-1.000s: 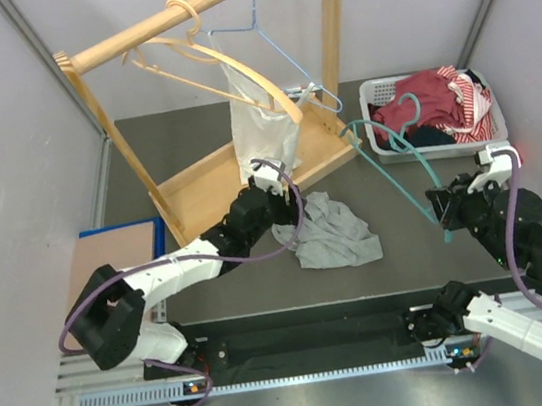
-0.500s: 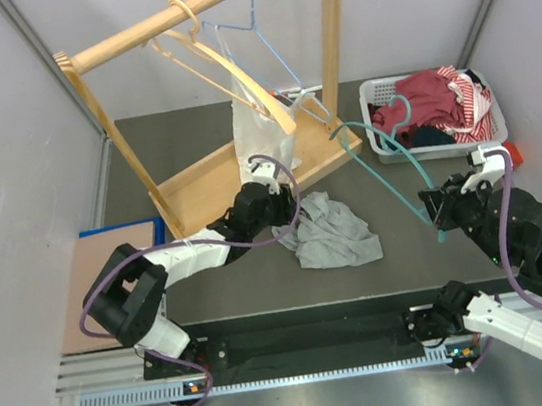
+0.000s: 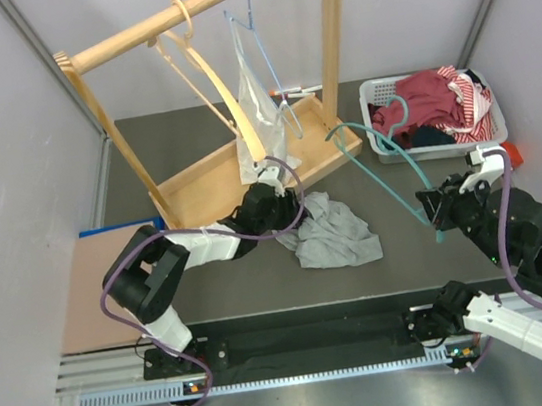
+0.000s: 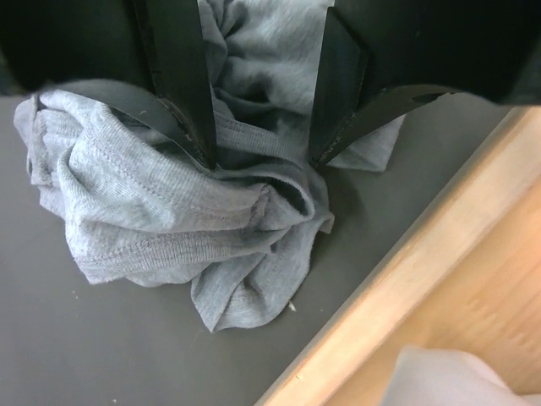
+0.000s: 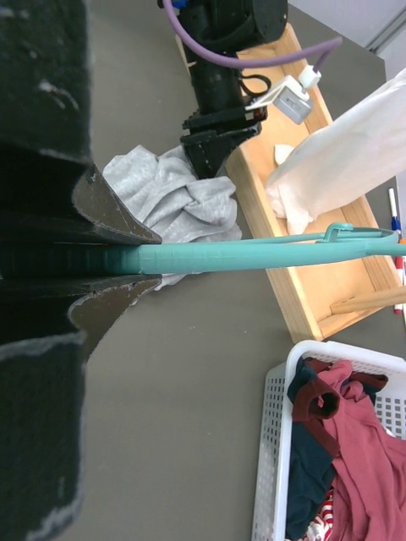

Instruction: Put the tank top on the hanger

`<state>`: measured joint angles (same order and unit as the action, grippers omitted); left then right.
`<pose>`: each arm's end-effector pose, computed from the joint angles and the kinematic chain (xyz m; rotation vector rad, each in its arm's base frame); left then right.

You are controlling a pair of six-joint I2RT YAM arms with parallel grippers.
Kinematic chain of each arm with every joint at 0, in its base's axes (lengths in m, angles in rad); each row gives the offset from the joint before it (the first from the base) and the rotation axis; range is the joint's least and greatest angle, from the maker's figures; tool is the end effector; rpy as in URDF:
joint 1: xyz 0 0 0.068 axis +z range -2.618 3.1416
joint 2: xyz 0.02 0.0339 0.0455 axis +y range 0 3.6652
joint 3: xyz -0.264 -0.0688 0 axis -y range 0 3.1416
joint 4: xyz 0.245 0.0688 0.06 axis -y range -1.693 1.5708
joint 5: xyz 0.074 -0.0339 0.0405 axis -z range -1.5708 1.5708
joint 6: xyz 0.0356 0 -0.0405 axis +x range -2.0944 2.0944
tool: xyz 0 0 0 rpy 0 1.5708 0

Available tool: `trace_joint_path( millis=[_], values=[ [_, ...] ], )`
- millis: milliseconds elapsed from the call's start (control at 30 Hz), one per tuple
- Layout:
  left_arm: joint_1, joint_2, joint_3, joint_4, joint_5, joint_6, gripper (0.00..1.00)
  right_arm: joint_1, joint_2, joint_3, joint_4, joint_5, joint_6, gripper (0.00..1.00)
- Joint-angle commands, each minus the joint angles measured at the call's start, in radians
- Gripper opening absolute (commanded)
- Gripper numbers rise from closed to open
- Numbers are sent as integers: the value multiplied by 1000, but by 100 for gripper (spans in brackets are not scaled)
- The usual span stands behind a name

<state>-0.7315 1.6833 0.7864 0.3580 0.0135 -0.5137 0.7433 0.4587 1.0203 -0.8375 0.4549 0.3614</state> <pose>0.2553 -0.2298 0.1656 0.2478 2.1891 -0.7408 0.0553 0.0295 0.3828 -0.0324 1.8326 0.3606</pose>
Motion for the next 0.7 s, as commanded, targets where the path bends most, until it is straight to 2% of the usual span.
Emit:
trace_joint_path(
  millis=[0, 167, 200, 233, 300, 333, 367, 467, 667],
  values=[
    [7, 42, 51, 99, 68, -54, 53, 7, 3, -6, 72, -15, 11, 0],
    [12, 81, 48, 168, 95, -94, 50, 7, 3, -20, 75, -22, 16, 0],
    [12, 90, 50, 183, 100, -97, 45, 7, 0, -23, 78, -24, 16, 0],
    [12, 93, 50, 190, 101, -100, 32, 7, 1, -26, 78, -27, 16, 0],
    [12, 85, 45, 202, 82, -103, 17, 7, 1, -31, 81, -27, 16, 0],
    [12, 78, 39, 206, 71, -100, 3, 7, 0, -34, 81, -30, 17, 0],
    [14, 69, 36, 205, 56, -94, 0, 7, 1, -35, 80, -30, 16, 0],
    [12, 3, 14, 202, 0, -57, 0, 5, 0, -43, 84, -28, 17, 0],
    [12, -241, -53, 127, -125, 58, 0, 7, 6, -77, 126, -44, 13, 0]
  ],
)
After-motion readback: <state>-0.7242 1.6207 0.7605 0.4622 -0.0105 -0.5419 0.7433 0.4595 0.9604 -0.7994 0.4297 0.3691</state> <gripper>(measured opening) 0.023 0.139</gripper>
